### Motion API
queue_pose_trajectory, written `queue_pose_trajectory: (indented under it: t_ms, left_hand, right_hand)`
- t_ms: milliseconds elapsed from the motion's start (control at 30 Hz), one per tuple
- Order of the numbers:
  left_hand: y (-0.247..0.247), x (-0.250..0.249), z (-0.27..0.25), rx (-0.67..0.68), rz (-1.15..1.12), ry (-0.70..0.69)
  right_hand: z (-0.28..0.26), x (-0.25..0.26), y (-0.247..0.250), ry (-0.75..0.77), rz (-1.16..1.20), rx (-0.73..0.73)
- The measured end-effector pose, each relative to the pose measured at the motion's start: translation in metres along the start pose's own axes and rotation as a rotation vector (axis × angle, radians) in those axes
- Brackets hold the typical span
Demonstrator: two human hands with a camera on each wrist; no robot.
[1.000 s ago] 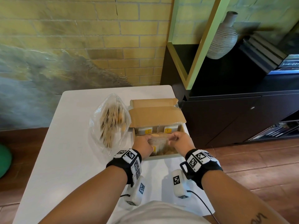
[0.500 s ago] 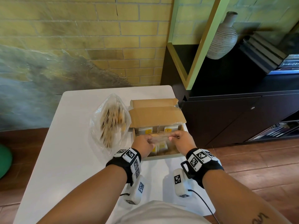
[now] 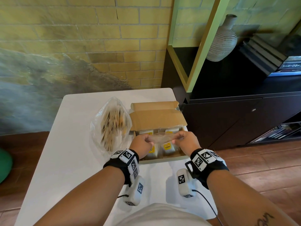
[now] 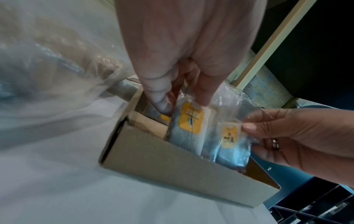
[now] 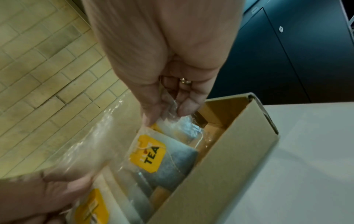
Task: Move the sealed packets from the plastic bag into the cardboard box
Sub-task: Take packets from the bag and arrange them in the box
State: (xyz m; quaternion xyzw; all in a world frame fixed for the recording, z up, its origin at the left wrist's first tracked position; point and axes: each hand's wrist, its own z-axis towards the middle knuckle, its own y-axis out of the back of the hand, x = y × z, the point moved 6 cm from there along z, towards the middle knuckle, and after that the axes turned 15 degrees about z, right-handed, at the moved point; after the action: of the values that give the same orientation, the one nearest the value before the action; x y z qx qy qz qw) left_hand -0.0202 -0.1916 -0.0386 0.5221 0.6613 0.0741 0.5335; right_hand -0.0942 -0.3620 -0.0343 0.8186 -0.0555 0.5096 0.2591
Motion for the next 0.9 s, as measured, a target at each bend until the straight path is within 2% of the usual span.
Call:
queue_pose_trajectory:
  t_ms: [300,467,567,733,833,900]
  left_hand:
    - [0.02,0.004,0.002,-0.099,-0.114,0.123]
    - [0.037,0.007,0.002,-0.241,-0.224,0.118]
    - [0.05,0.008,0.0,-0.33,-0.287,0.113]
    - [0.067,0.005,-0.006,-0.392,-0.343,0.082]
    - [0.073,0.006,-0.008,-0.41,-0.328,0.076]
    - [0.074,0.007,-0.009,-0.41,-0.325,0.077]
  right_hand:
    - [0.007,0.012,0.024,0.067,0.04,-0.073]
    - [0.006,0.034,0.027,0.174,-0.068,-0.08]
    - [0.006,0.047,0.017,0.199,-0.168,0.003]
    - [0.012,0.038,-0.018,0.183,-0.563,0.221]
    - [0.015,0.025,-0.025,0.118,-0.752,0.255]
    - [0.018,0.02,-0.025,0.062,-0.776,0.27]
